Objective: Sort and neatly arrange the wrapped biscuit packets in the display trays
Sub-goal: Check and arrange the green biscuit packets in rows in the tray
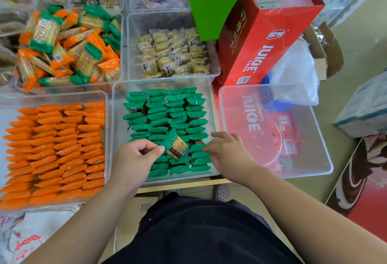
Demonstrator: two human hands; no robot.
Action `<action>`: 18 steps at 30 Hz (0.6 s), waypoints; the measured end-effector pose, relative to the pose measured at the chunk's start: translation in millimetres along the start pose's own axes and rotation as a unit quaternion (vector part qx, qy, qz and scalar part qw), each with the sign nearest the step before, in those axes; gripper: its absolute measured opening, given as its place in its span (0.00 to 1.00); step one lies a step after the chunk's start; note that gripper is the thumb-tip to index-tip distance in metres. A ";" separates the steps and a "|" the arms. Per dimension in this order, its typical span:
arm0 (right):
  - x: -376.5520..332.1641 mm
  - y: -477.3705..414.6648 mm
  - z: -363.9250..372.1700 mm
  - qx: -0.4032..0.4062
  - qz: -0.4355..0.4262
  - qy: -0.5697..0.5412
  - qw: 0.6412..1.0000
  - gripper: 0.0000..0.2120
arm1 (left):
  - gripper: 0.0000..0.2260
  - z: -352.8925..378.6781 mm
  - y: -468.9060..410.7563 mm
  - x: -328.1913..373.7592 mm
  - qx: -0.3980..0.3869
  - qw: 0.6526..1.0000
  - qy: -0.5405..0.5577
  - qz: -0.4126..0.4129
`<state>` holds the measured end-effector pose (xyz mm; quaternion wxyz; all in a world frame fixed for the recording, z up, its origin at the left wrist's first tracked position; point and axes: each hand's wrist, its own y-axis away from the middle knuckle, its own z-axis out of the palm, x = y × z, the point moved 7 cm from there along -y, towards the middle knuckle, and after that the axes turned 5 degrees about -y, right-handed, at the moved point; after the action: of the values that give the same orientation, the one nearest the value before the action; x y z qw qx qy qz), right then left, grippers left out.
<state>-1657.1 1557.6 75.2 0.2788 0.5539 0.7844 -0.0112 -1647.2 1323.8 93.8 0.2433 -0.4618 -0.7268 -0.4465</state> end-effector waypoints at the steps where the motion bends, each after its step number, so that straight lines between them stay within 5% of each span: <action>1: 2.8 3.2 -12.4 0.048 0.030 -0.096 0.994 0.15 | 0.05 0.5 2.0 5.3 -0.005 1.000 0.004 0.003; 5: 6.2 17.7 -31.1 0.038 0.151 -0.439 0.885 0.17 | 0.05 8.8 11.8 30.7 -0.067 0.996 0.057 0.019; 9: -7.6 28.9 -47.2 0.038 0.138 -0.571 0.809 0.11 | 0.08 13.4 17.7 55.0 -0.098 0.983 0.153 0.021; 15: -13.0 42.1 -85.0 0.082 0.072 -0.547 0.830 0.11 | 0.09 9.3 20.3 84.8 -0.077 0.985 0.135 0.078; 18: -8.0 47.1 -92.3 0.112 0.074 -0.582 0.802 0.17 | 0.07 4.7 21.0 89.6 -0.049 0.986 0.138 0.081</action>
<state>-1653.2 1599.0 170.5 0.6188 0.5269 0.4253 -0.3982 -1669.0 1372.2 169.1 0.3533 -0.4645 -0.6237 -0.5200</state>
